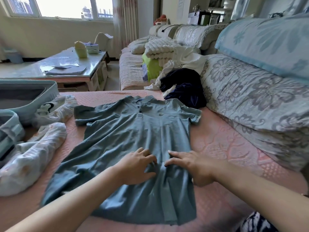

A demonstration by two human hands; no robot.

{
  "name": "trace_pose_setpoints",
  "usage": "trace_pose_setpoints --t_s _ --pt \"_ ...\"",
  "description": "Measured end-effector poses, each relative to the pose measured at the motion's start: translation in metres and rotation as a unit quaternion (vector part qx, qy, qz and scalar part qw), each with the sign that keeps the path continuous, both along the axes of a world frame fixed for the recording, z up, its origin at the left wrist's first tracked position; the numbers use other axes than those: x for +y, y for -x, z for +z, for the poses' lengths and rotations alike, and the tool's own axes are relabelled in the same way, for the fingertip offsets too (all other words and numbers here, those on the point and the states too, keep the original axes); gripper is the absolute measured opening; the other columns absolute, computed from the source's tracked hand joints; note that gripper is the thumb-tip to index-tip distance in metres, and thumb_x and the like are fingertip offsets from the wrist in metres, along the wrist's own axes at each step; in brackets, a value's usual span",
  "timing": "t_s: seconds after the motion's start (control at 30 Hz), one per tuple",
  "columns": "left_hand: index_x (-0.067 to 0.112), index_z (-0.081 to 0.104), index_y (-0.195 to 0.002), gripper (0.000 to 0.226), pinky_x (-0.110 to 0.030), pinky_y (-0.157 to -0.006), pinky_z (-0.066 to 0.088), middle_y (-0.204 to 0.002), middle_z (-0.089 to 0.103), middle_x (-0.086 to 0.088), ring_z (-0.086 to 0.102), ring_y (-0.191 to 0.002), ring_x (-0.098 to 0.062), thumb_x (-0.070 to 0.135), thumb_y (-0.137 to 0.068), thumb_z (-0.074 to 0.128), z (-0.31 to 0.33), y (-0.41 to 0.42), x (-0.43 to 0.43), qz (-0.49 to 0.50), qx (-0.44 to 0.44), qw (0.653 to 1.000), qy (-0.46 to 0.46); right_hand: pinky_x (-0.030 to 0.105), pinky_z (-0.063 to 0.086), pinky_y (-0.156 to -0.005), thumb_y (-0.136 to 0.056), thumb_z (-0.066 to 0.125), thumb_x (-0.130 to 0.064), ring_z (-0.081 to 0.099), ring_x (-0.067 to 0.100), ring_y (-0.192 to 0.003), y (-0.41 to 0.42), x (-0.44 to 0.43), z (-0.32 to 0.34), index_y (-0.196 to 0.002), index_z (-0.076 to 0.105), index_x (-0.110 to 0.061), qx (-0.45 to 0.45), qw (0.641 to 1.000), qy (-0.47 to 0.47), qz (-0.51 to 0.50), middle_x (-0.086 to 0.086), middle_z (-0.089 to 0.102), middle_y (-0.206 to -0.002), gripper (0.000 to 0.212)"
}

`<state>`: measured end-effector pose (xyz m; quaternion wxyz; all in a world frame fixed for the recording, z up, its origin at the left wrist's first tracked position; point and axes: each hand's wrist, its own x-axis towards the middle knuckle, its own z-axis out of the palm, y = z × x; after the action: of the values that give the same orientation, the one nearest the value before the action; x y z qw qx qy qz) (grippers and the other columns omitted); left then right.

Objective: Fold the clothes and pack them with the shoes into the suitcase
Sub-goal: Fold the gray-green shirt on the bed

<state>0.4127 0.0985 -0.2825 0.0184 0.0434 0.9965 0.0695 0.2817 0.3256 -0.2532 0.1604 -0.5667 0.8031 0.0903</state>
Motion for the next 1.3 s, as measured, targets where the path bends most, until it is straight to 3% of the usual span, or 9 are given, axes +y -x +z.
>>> trace_pose_setpoints --t_s 0.17,0.37,0.47,0.53,0.63,0.73,0.9,1.07,1.3 --pt "0.038 0.052 -0.128 0.067 -0.036 -0.101 0.041 -0.123 0.049 0.01 0.044 -0.118 -0.013 0.081 -0.079 0.041 -0.004 -0.016 0.005 -0.023 0.013 1.0 0.004 0.015 0.04 -0.094 -0.075 0.061 -0.012 0.059 0.011 -0.115 -0.006 0.0 -0.01 -0.094 0.073 -0.035 -0.026 0.986 0.153 0.054 -0.013 0.056 -0.142 0.032" --pt "0.033 0.026 -0.151 0.12 -0.031 -0.108 0.038 -0.143 0.045 0.011 0.043 -0.132 -0.012 0.102 -0.054 0.039 0.02 -0.025 0.005 0.0 -0.044 0.998 -0.049 0.023 0.043 -0.071 -0.087 0.049 -0.006 0.06 0.011 -0.072 0.027 -0.021 0.012 -0.093 0.06 -0.033 -0.12 0.919 0.327 -0.183 -0.011 0.065 -0.082 0.03" --pt "0.038 0.032 -0.142 0.095 -0.032 -0.093 0.048 -0.13 0.058 0.01 0.056 -0.117 -0.016 0.079 -0.062 0.063 0.024 -0.016 0.006 0.048 -0.044 0.998 -0.022 0.019 0.042 -0.052 -0.091 0.046 -0.009 0.056 0.008 -0.057 0.046 -0.036 0.023 -0.089 0.059 -0.034 -0.162 0.879 0.367 -0.259 -0.01 0.06 -0.069 0.028" --pt "0.032 0.047 -0.125 0.052 -0.033 -0.078 0.05 -0.112 0.067 0.003 0.063 -0.102 -0.024 0.048 -0.079 0.061 0.026 -0.002 0.002 0.082 0.007 0.997 0.012 0.019 0.044 -0.051 -0.091 0.046 -0.013 0.061 0.014 -0.065 0.058 -0.046 0.027 -0.092 0.062 -0.032 -0.165 0.87 0.367 -0.285 -0.007 0.065 -0.076 0.025" --pt "0.028 0.061 -0.11 0.026 -0.031 -0.074 0.05 -0.107 0.07 -0.001 0.064 -0.1 -0.027 0.026 -0.085 0.056 0.041 0.029 -0.024 0.174 0.106 0.978 0.037 0.032 0.053 -0.079 -0.092 0.048 -0.017 0.065 0.019 -0.092 0.081 -0.065 0.03 -0.093 0.063 -0.034 -0.117 0.869 0.367 -0.31 -0.006 0.071 -0.097 0.022" --pt "0.032 0.058 -0.126 0.039 -0.033 -0.085 0.051 -0.123 0.066 -0.001 0.062 -0.11 -0.024 0.016 -0.09 0.056 0.057 0.055 -0.061 0.244 0.166 0.955 0.019 0.033 0.052 -0.078 -0.093 0.045 -0.017 0.065 0.022 -0.099 0.101 -0.077 0.032 -0.108 0.064 -0.035 -0.021 0.87 0.344 -0.353 -0.002 0.07 -0.111 0.031" --pt "0.035 0.03 -0.15 0.071 -0.036 -0.098 0.047 -0.149 0.041 0.005 0.046 -0.133 -0.02 0.034 -0.089 0.067 0.04 0.056 -0.089 0.165 0.023 0.98 0.109 0.044 0.036 -0.109 -0.088 0.047 -0.005 0.042 0.03 -0.134 0.104 -0.102 0.019 -0.145 0.044 -0.034 0.113 0.946 0.11 -0.282 0.006 0.044 -0.146 0.064" --pt "0.045 0.056 -0.121 0.055 -0.03 -0.099 0.046 -0.142 0.036 0.015 0.043 -0.126 -0.008 0.072 -0.074 0.054 0.031 0.029 -0.097 0.057 -0.017 0.998 0.018 0.042 0.033 -0.114 -0.088 0.055 -0.026 0.04 0.023 -0.137 0.079 -0.136 0.019 -0.148 0.039 -0.038 -0.019 0.985 0.082 -0.15 0.0 0.042 -0.15 0.063" --pt "0.035 0.064 -0.119 0.042 -0.031 -0.09 0.05 -0.113 0.064 0.006 0.058 -0.111 -0.019 0.021 -0.08 0.057 0.041 0.032 -0.109 0.133 -0.073 0.988 0.037 0.037 0.047 -0.103 -0.086 0.059 -0.019 0.05 0.022 -0.13 0.08 -0.131 0.015 -0.147 0.046 -0.035 0.052 0.99 0.023 -0.129 -0.001 0.052 -0.145 0.065"
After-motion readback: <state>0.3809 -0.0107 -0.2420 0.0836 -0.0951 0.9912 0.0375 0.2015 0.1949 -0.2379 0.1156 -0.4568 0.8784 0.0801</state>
